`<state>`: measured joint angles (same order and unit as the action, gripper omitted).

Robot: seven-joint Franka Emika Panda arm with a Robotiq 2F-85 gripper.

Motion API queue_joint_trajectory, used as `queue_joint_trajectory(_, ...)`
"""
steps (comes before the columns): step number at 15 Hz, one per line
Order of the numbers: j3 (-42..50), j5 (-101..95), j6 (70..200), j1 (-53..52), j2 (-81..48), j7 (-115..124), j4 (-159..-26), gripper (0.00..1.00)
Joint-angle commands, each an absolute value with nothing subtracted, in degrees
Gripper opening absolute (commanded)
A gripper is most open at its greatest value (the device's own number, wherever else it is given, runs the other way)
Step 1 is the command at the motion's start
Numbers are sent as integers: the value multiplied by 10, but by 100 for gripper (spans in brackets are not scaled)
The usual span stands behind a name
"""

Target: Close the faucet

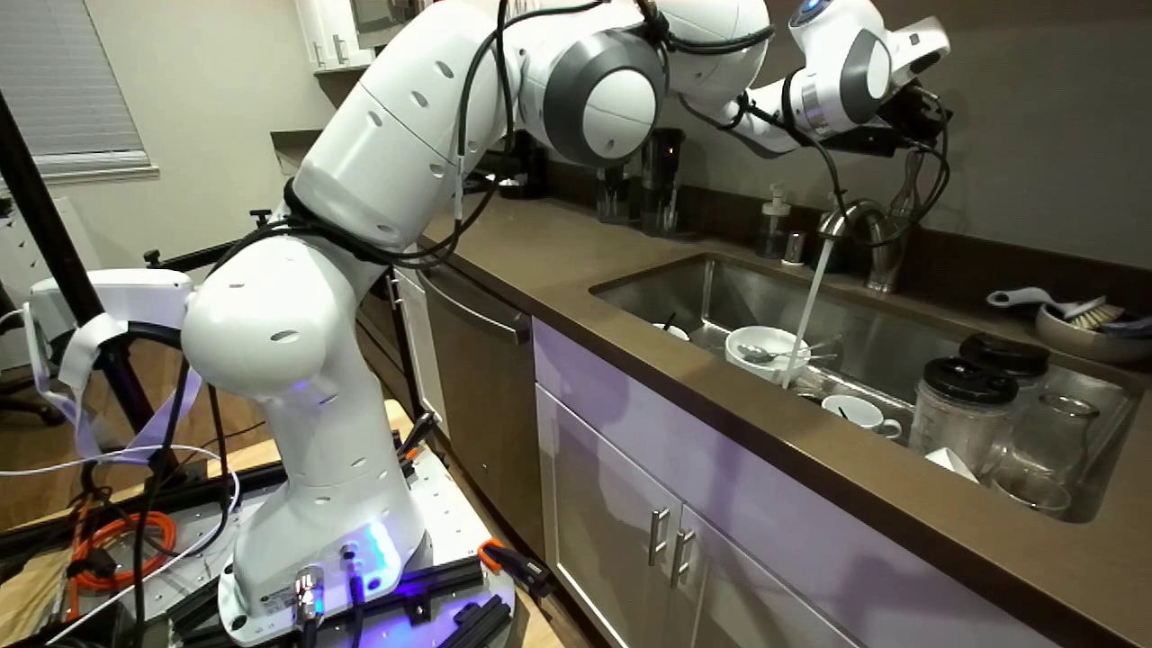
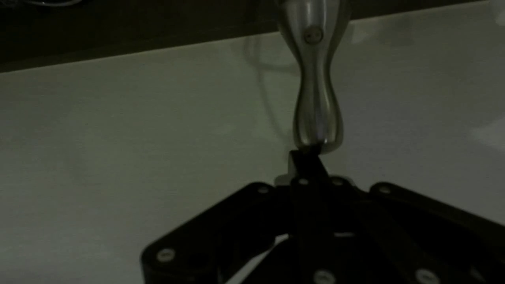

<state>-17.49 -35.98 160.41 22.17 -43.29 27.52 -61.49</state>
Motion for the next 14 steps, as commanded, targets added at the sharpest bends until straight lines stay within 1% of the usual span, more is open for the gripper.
queue_joint_trajectory(1, -210, -337, 1566, 240, -429, 229, -614, 4)
queue_joint_trajectory(2, -144, -242, 1573, 200, -415, 175, -624, 4)
queue_joint_trajectory(6, -85, -96, 1565, 166, -411, 75, -617, 4)
queue_joint_trajectory(11, -43, -21, 1564, 143, -413, 29, -616, 4)
queue_joint_trajectory(13, -32, -9, 1562, 139, -412, 23, -618, 4)
queue_joint_trajectory(14, -44, -40, 1571, 148, -414, 46, -620, 4)
